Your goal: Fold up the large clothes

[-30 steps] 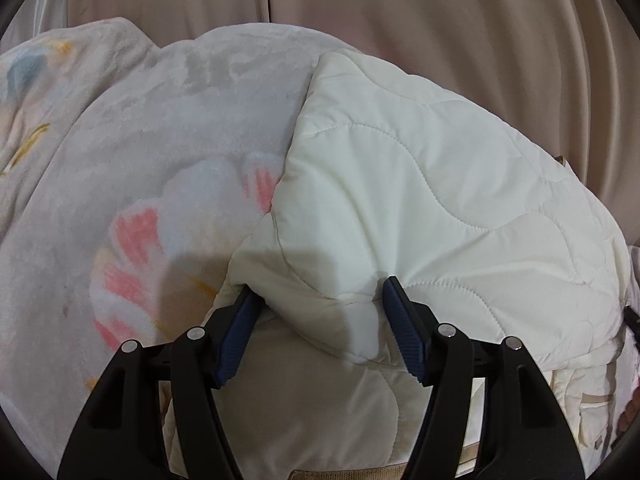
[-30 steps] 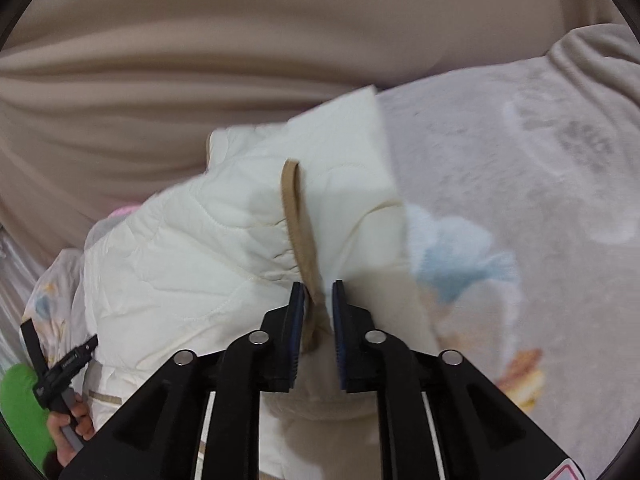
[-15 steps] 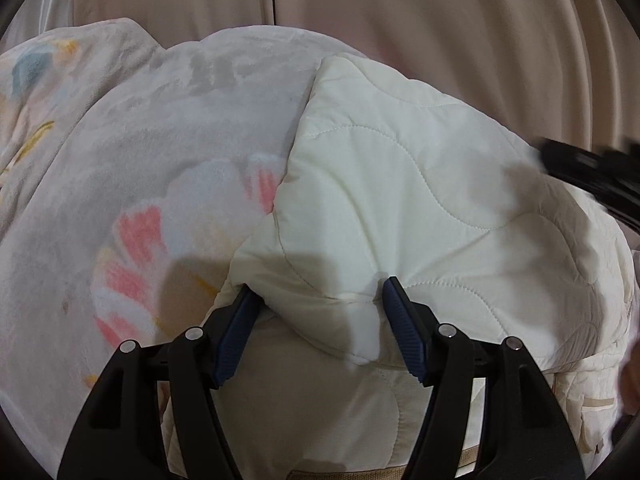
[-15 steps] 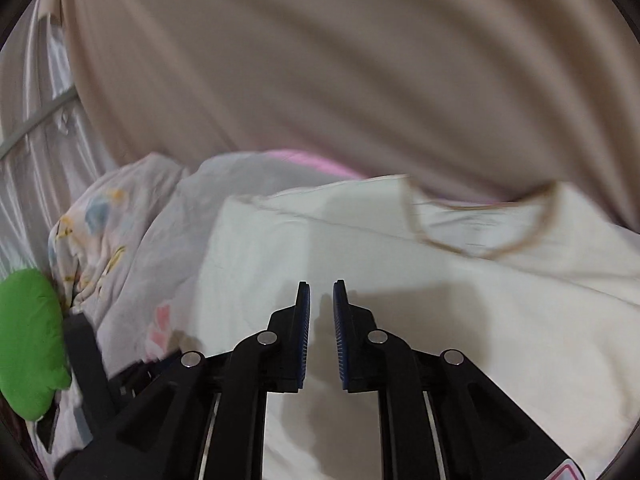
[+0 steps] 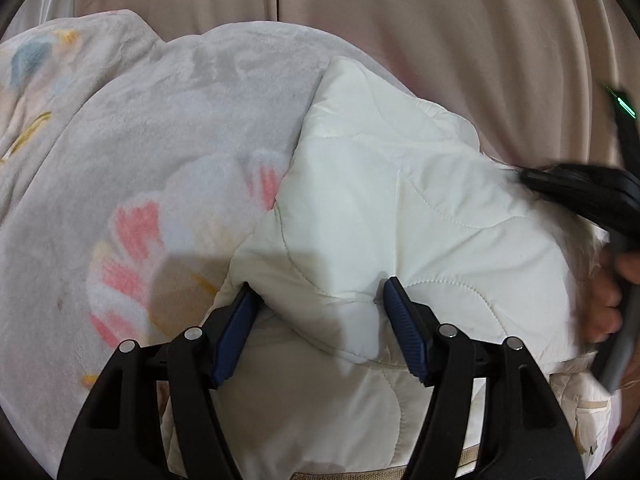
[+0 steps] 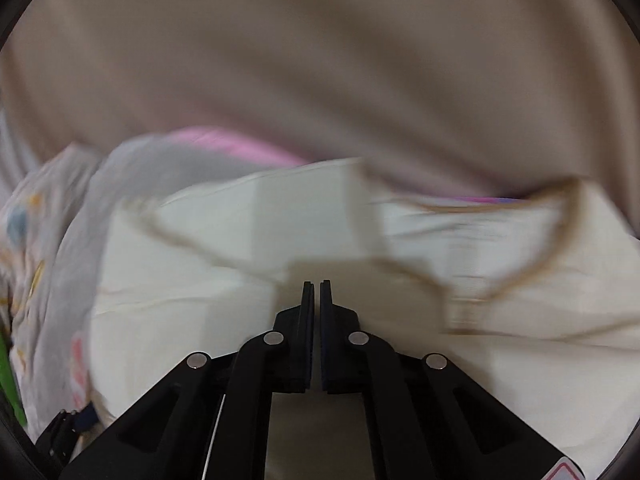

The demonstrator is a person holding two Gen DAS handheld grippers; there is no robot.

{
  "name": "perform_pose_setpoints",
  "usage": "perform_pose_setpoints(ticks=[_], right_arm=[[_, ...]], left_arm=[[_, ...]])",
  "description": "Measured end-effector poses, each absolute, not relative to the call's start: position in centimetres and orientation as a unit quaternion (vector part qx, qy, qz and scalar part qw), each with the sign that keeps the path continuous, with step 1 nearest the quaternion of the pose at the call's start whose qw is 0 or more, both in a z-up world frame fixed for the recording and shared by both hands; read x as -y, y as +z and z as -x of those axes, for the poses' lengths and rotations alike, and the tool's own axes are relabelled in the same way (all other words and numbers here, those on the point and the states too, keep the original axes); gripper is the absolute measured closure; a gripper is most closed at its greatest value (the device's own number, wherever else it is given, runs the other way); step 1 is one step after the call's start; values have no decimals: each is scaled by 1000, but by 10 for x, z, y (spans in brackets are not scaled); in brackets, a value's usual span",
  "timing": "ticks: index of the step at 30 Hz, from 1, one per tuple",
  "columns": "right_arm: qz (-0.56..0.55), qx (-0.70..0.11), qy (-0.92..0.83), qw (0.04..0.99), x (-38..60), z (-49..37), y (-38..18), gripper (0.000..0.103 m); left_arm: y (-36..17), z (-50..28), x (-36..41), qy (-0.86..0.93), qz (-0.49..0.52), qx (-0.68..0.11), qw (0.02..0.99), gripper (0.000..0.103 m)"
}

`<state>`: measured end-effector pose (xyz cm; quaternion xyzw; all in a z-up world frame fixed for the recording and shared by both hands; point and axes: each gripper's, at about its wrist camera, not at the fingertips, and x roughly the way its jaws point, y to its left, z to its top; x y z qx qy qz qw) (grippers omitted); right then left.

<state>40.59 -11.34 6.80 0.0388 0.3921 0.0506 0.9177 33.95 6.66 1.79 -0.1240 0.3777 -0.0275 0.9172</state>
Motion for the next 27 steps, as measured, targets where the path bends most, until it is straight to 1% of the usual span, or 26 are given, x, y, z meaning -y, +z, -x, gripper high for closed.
perform_pose_setpoints(ticks=[1, 2, 4, 5, 6, 8, 9, 13, 14, 15, 16, 17, 19, 20, 21, 23, 25, 26, 27], right_arm=[[-52, -378, 38, 924, 140, -396, 77, 99], [-67, -362, 30, 929, 167, -382, 86, 92], [-96, -334, 13, 938, 223, -344, 102, 82], [-105, -322, 3, 941, 249, -320, 107, 71], [-111, -312, -7, 944, 273, -302, 109, 56], [-119, -301, -32, 946, 310, -272, 107, 42], [-125, -304, -35, 944, 322, -260, 101, 42], [-123, -350, -24, 928, 330, -260, 77, 42], [-124, -361, -18, 924, 328, -266, 70, 51], [-123, -364, -18, 923, 321, -270, 68, 75], [-120, -359, -16, 926, 307, -274, 68, 95], [-126, -345, -3, 930, 305, -271, 75, 97], [-151, -287, 20, 946, 305, -255, 98, 98], [-154, -264, 19, 952, 307, -247, 107, 98], [-158, -255, 14, 954, 312, -243, 107, 99], [-166, -282, -7, 945, 328, -252, 89, 99], [-158, -370, -29, 915, 341, -281, 41, 100], [-161, -374, -18, 913, 344, -284, 28, 100], [-162, -364, -19, 917, 345, -280, 32, 99]], left_arm=[[18, -339, -66, -27, 124, -378, 917, 40], [18, -339, -66, -27, 123, -378, 917, 40], [18, -340, -66, -26, 121, -378, 917, 40], [18, -340, -65, -25, 120, -378, 917, 40], [18, -340, -65, -24, 118, -379, 918, 40], [18, -341, -64, -22, 114, -379, 918, 40], [18, -341, -63, -21, 112, -379, 918, 40], [18, -340, -62, -17, 106, -378, 920, 40], [18, -340, -62, -15, 106, -378, 920, 39], [18, -340, -63, -15, 106, -379, 919, 39], [17, -340, -64, -15, 107, -379, 919, 38], [17, -339, -64, -16, 108, -379, 919, 38], [17, -340, -64, -14, 106, -380, 919, 37], [17, -340, -63, -10, 103, -381, 919, 34], [16, -341, -63, -9, 102, -383, 918, 33], [16, -342, -63, -9, 100, -385, 917, 32], [16, -342, -62, -9, 96, -385, 918, 32], [16, -342, -62, -8, 96, -386, 917, 32], [16, -341, -63, -8, 96, -386, 917, 32]])
